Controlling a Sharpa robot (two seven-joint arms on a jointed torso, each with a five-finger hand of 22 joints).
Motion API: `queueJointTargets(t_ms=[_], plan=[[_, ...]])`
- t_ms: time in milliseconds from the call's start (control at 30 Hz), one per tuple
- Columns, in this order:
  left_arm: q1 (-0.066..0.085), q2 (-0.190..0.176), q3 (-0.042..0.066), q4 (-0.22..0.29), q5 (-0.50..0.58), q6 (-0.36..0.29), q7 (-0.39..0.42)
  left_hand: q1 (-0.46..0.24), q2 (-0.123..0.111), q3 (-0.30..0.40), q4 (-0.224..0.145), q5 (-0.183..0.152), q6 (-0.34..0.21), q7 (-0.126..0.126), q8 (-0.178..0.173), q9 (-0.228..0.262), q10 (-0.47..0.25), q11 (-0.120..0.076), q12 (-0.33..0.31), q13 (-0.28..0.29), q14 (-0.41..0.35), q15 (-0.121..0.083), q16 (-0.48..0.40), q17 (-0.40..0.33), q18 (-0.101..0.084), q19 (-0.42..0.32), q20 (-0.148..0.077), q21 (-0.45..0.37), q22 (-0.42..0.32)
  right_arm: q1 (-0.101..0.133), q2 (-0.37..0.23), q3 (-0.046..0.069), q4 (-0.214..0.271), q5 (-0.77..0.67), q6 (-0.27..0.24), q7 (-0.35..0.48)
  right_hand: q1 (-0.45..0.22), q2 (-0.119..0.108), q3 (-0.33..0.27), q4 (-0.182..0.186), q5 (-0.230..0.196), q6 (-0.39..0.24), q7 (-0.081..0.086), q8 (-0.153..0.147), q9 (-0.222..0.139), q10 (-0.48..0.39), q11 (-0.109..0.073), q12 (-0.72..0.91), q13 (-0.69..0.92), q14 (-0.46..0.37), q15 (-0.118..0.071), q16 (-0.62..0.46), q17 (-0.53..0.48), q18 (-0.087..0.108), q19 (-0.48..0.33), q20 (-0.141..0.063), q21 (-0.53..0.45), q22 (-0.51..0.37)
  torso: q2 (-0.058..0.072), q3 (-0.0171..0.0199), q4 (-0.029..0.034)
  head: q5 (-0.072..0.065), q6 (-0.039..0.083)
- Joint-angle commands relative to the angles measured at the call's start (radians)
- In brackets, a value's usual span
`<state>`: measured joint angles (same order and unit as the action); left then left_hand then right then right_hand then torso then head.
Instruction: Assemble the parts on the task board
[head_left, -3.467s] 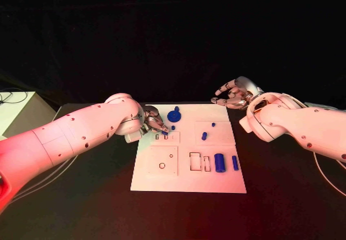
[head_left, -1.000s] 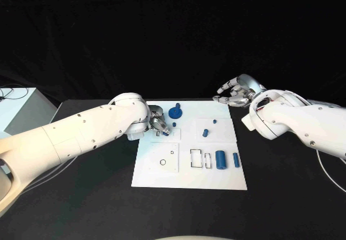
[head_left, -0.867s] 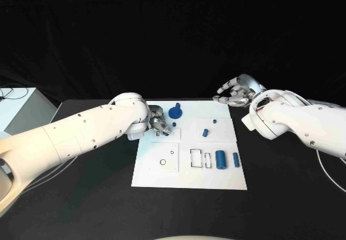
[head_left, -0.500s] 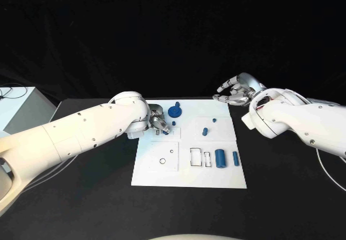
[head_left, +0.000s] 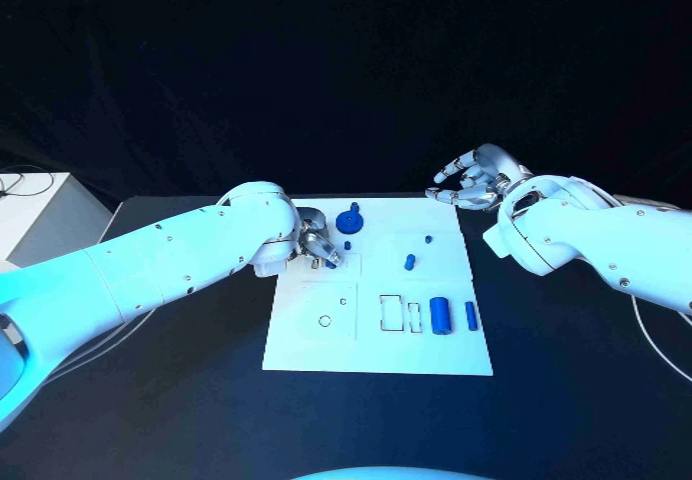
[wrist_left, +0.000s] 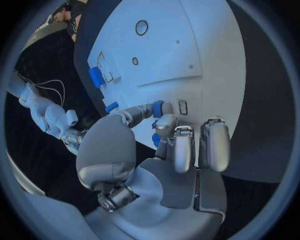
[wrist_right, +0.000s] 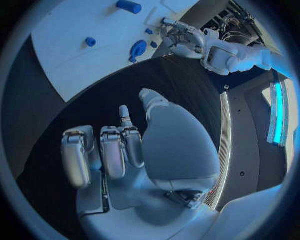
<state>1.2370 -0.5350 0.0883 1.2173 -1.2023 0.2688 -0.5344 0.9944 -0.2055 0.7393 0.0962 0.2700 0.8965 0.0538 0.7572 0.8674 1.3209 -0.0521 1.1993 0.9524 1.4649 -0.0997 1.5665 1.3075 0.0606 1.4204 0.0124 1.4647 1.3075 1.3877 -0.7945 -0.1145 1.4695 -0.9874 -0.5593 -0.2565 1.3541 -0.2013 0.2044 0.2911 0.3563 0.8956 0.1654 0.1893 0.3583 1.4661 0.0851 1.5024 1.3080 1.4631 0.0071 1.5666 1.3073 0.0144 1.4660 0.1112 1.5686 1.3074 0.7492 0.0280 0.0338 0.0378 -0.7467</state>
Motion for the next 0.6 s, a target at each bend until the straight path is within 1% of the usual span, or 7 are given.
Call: queueJointTargets(t_ms=[33,233,300,400,600], plan=[[-0.003,0.003,-0.003,0.0,0.005,0.032,-0.001,-0.01,0.0,-0.027,0.012,-0.006,0.061,-0.051,-0.004,0.191,-0.002,-0.008,-0.001,0.002,0.106,-0.009,0.004,0.263,-0.006,0.001,-0.006,-0.005,0.019,-0.001,0.0,0.0,0.002,-0.011,-0.004,0.012,-0.01,0.003,-0.005,-0.002,0.004,-0.007,0.002,0.002,-0.001,0.022,0.0,-0.003,0.186,0.108,0.003,0.004,0.264,-0.014,0.105,0.001,0.002,0.263,0.0,0.0001,0.0,0.0,-0.001],[-0.003,0.005,-0.003,-0.002,0.005,0.03,-0.001,-0.011,0.002,-0.047,0.021,-0.009,0.063,-0.051,-0.006,0.193,-0.002,-0.008,-0.001,0.002,0.106,-0.01,0.004,0.263,-0.006,0.002,-0.006,-0.006,0.019,-0.001,-0.001,0.0,0.002,-0.01,-0.005,0.013,-0.01,0.003,-0.005,-0.002,0.004,-0.007,0.002,0.002,-0.001,0.022,0.0,-0.003,0.186,0.108,0.003,0.004,0.264,-0.014,0.105,0.001,0.002,0.263,-0.001,0.0,0.0005,0.0,0.0],[-0.003,0.005,-0.003,-0.004,0.005,0.029,-0.001,-0.011,0.003,-0.073,0.031,-0.011,0.065,-0.051,-0.008,0.195,-0.002,-0.008,0.0,0.002,0.106,-0.01,0.004,0.263,-0.006,0.002,-0.006,-0.006,0.019,-0.001,-0.001,0.0,0.002,-0.01,-0.005,0.014,-0.01,0.003,-0.005,-0.002,0.004,-0.007,0.002,0.002,-0.001,0.022,0.0,-0.003,0.186,0.108,0.003,0.004,0.264,-0.014,0.105,0.001,0.002,0.263,-0.001,-0.0001,0.0006,0.0,0.0],[-0.003,0.005,-0.003,-0.006,0.005,0.026,-0.001,-0.01,0.006,-0.094,0.041,-0.013,0.066,-0.051,-0.009,0.196,-0.002,-0.008,0.0,0.002,0.106,-0.01,0.004,0.263,-0.006,0.002,-0.007,-0.007,0.019,-0.001,-0.001,0.0,0.002,-0.009,-0.006,0.014,-0.011,0.003,-0.005,-0.002,0.004,-0.007,0.002,0.002,-0.001,0.022,0.0,-0.003,0.186,0.108,0.003,0.004,0.264,-0.014,0.105,0.001,0.002,0.263,-0.001,0.0003,-0.0002,0.0,0.001],[-0.003,0.005,-0.003,-0.01,0.002,0.02,0.0,-0.009,0.009,-0.108,0.049,-0.015,0.067,-0.051,-0.011,0.198,-0.003,-0.008,0.0,0.002,0.106,-0.01,0.004,0.263,-0.006,0.002,-0.007,-0.007,0.019,-0.001,-0.002,0.0,0.003,-0.009,-0.007,0.015,-0.013,0.004,-0.006,-0.002,0.004,-0.007,0.002,0.002,-0.001,0.023,0.0,-0.003,0.187,0.108,0.003,0.004,0.264,-0.014,0.105,0.001,0.002,0.263,0.0,0.0003,-0.0003,0.0,0.003]])
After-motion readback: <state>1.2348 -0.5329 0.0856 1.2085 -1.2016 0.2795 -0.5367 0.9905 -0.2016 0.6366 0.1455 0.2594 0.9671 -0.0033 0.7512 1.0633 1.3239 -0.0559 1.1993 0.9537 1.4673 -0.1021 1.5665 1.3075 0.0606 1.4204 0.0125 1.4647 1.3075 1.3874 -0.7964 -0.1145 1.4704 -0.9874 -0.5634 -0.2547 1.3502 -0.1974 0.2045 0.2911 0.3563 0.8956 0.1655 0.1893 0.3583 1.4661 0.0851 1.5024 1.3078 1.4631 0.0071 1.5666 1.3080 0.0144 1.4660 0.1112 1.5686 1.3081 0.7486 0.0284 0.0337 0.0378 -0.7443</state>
